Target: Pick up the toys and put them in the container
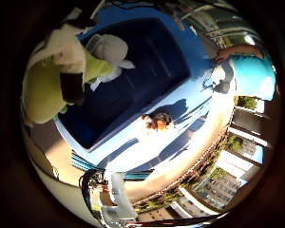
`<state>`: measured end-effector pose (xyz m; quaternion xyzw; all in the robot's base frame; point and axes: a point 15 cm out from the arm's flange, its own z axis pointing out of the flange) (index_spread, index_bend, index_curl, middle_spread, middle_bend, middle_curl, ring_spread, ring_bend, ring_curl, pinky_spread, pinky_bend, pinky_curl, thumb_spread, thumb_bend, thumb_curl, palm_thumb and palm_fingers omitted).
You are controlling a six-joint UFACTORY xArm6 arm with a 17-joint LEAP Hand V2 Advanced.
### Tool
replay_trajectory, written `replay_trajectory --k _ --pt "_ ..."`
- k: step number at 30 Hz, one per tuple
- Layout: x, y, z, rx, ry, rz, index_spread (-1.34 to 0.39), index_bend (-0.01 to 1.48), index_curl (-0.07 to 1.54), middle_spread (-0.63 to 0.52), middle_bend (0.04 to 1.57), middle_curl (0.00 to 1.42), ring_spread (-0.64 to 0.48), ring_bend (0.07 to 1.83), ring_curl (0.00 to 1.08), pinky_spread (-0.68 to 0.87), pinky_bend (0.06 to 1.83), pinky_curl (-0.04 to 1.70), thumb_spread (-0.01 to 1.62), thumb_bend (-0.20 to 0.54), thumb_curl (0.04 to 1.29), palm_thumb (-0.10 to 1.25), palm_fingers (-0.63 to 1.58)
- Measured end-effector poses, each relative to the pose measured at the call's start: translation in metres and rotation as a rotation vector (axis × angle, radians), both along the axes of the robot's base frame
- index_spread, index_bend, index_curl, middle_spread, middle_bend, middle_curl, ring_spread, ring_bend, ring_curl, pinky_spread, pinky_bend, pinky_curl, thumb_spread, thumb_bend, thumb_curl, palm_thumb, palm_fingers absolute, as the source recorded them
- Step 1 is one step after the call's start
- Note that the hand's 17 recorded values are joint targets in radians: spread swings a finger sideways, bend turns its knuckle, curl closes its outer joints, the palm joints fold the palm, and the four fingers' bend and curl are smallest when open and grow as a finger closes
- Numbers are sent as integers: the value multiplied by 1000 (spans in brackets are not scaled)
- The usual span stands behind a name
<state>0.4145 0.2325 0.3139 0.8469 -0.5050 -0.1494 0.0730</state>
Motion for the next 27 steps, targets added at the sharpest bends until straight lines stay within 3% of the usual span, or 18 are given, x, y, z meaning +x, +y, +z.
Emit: replay_trajectory --k 3,8,12,19,27 --pt "-10 -10 1 -24 47 20 -406 478 387 23 417 571 225 759 454 350 1124 584 1124 -41 587 670 -355" --pt "-1 -24 9 -7 28 10 -407 253 309 104 182 441 298 516 333 421 860 437 1116 -43 496 620 -203" --pt "7 -48 27 15 -7 -26 -409 165 281 128 135 384 315 440 306 443 771 383 1111 -35 454 608 -139" --pt "13 -122 66 43 -59 -119 -359 157 258 146 151 329 326 396 299 466 707 335 1104 -28 416 623 -57" --pt "7 -242 63 -114 -31 -141 -323 151 239 137 160 306 320 381 305 473 683 304 1106 -26 400 650 -41"
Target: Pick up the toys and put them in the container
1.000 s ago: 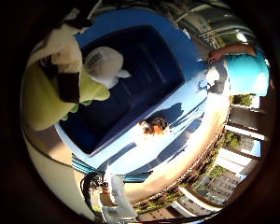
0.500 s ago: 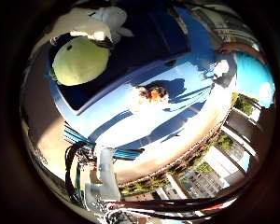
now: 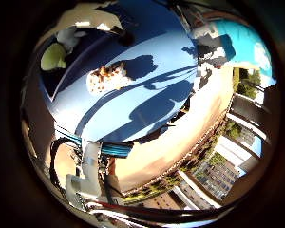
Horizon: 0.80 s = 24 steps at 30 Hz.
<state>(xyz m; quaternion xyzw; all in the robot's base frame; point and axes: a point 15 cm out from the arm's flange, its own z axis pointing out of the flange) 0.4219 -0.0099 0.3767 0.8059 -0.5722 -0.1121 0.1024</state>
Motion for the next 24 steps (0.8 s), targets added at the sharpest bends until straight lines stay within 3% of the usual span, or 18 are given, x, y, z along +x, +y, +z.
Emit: replay_trajectory --k 5,14,24 --pt "-13 -40 -37 21 81 -31 -300 153 231 137 162 301 317 363 307 467 658 289 1111 -28 393 656 -44" --pt "-8 -76 -127 6 68 -69 -241 159 228 136 170 297 310 356 313 465 636 269 1117 -29 381 654 -14" --pt "-5 -78 -203 16 174 -64 -209 170 238 117 170 302 299 355 319 464 619 256 1116 -24 385 677 8"
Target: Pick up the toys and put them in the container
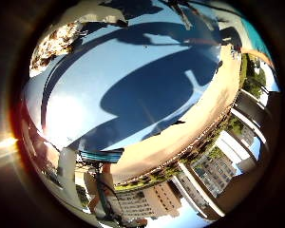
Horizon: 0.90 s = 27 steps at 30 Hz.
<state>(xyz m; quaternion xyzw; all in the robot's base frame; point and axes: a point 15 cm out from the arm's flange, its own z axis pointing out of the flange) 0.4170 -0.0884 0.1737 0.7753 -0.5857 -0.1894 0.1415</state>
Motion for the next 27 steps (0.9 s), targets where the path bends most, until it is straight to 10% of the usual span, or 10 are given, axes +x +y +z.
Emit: replay_trajectory --k 10,18,27 --pt "20 3 -15 -5 -72 20 -114 193 269 9 220 327 257 436 330 453 553 213 1104 -21 397 740 301" --pt "40 1 -4 -1 -169 36 -267 120 233 -118 629 525 141 958 521 405 629 216 1083 -20 421 802 888" --pt "57 -1 16 -4 -284 80 -565 285 154 -219 1005 813 -24 1261 730 333 1247 463 1030 14 518 1001 1112"
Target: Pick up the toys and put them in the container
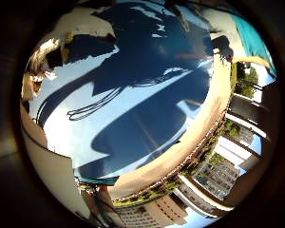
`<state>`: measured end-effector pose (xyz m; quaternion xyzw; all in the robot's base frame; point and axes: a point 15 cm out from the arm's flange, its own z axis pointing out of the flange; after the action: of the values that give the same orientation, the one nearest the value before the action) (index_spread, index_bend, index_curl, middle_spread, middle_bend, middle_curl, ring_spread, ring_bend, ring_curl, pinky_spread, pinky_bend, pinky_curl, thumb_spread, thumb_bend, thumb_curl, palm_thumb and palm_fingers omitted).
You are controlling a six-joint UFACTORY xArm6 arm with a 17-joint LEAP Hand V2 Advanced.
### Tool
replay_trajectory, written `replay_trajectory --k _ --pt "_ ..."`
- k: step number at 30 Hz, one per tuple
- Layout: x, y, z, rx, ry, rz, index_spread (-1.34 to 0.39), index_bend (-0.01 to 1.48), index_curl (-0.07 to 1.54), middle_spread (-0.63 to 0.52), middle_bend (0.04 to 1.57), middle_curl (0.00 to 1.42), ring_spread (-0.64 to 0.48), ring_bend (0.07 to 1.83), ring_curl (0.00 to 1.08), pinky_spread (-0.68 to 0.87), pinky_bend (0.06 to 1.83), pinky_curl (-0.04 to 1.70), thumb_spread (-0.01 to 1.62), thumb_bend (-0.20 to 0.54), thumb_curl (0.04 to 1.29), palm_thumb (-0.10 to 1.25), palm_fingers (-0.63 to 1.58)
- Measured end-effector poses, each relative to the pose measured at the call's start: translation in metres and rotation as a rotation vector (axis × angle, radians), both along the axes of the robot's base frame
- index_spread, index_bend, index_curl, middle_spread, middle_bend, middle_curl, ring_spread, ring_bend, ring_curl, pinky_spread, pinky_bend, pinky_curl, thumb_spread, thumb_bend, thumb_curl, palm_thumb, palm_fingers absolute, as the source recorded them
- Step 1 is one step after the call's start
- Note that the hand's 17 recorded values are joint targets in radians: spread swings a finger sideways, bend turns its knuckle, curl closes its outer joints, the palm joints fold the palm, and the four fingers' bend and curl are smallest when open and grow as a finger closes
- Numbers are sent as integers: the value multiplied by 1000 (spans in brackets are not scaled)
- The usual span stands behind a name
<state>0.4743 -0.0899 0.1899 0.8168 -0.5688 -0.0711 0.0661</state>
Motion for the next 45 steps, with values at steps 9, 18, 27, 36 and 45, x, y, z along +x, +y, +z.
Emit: replay_trajectory --k 9,18,27,36,45 --pt "-49 -10 41 47 112 34 -801 517 166 -236 1106 962 -84 1348 801 225 1456 635 1043 3 642 1071 1013" --pt "-60 -12 133 106 38 38 -964 664 181 -237 1161 1050 -105 1411 834 166 1520 735 1058 -11 739 1060 937" --pt "-56 -11 170 127 -6 40 -1058 767 211 -234 1193 1095 -111 1455 847 139 1535 798 1067 -11 809 1036 895" --pt "-44 21 188 153 -52 87 -1104 811 254 -228 1221 1111 -112 1485 849 128 1543 844 1080 -9 859 1029 864" --pt "-30 97 241 177 -147 144 -1131 819 326 -222 1247 1115 -111 1515 846 123 1549 884 1079 -11 904 1014 834"
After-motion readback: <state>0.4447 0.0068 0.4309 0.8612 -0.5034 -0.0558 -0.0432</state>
